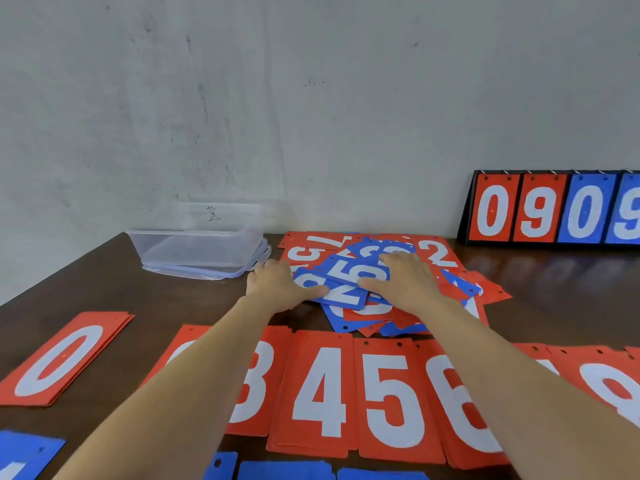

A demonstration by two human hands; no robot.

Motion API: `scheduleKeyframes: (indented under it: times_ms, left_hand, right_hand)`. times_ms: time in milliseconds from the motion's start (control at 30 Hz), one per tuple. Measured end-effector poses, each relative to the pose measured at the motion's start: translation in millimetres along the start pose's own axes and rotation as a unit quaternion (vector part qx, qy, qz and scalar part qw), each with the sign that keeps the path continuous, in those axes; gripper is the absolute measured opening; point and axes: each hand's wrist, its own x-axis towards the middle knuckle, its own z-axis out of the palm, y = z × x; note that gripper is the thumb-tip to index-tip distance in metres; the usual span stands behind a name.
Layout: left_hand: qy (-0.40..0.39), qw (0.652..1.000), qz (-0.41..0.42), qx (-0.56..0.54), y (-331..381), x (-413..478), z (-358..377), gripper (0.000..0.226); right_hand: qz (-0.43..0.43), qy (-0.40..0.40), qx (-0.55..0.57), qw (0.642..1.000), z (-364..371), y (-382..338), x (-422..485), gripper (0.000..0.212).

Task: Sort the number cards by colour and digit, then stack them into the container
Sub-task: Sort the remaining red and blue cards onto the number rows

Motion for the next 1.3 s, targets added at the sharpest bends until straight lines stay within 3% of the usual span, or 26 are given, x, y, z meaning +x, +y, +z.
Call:
scheduleKeyframes:
  times_ms: [133, 267, 467, 600, 700, 967, 1100, 1200, 1300]
  left_hand:
    - [-0.006, 1.000, -0.001, -0.001, -1.5, 8.9, 13.0, 0.107]
    - [-0.012, 1.000, 0.000, -0.007, -4.1, 14.3, 13.3, 0.102]
    - [0.050, 0.991, 0.037, -0.122, -2.0, 17.9, 9.8, 0.070]
    - [0.069, 0.974, 0.061, -0.207, -2.6, 18.5, 5.8, 0.051]
    - [0.083, 0.971, 0.060, -0.217, -3.4, 18.9, 4.6, 0.043]
    - [0.060, 0.988, 0.063, -0.127, -0.9, 18.8, 8.1, 0.051]
    - [0.049, 0.989, 0.042, -0.136, 4.9, 21.0, 11.4, 0.042]
    - [0.029, 0.988, 0.028, -0.149, 7.7, 21.1, 11.7, 0.057]
    - [0.040, 0.986, 0.025, -0.158, 5.5, 23.9, 12.4, 0.051]
  right_hand:
    - [0.014, -0.059, -0.024, 0.998, 14.2, -0.6, 15.3, 0.085]
    - [0.040, -0.029, 0.002, 0.999, 18.0, -0.6, 18.3, 0.080]
    - [0.095, 0.109, 0.144, 0.979, 9.2, 12.3, 14.4, 0.005]
    - [0.124, 0.133, 0.201, 0.962, -0.7, 25.3, 4.5, 0.022]
    - [0.125, 0.135, 0.228, 0.956, -6.1, 31.7, -2.7, 0.011]
    - [0.117, 0.133, 0.256, 0.950, -4.8, 35.6, -13.6, 0.012]
    - [0.114, 0.132, 0.254, 0.951, -0.8, 31.4, -15.5, 0.023]
    - [0.113, 0.130, 0.248, 0.953, 0.7, 27.7, -16.1, 0.024]
    - [0.110, 0.133, 0.240, 0.955, -0.1, 24.4, -17.2, 0.025]
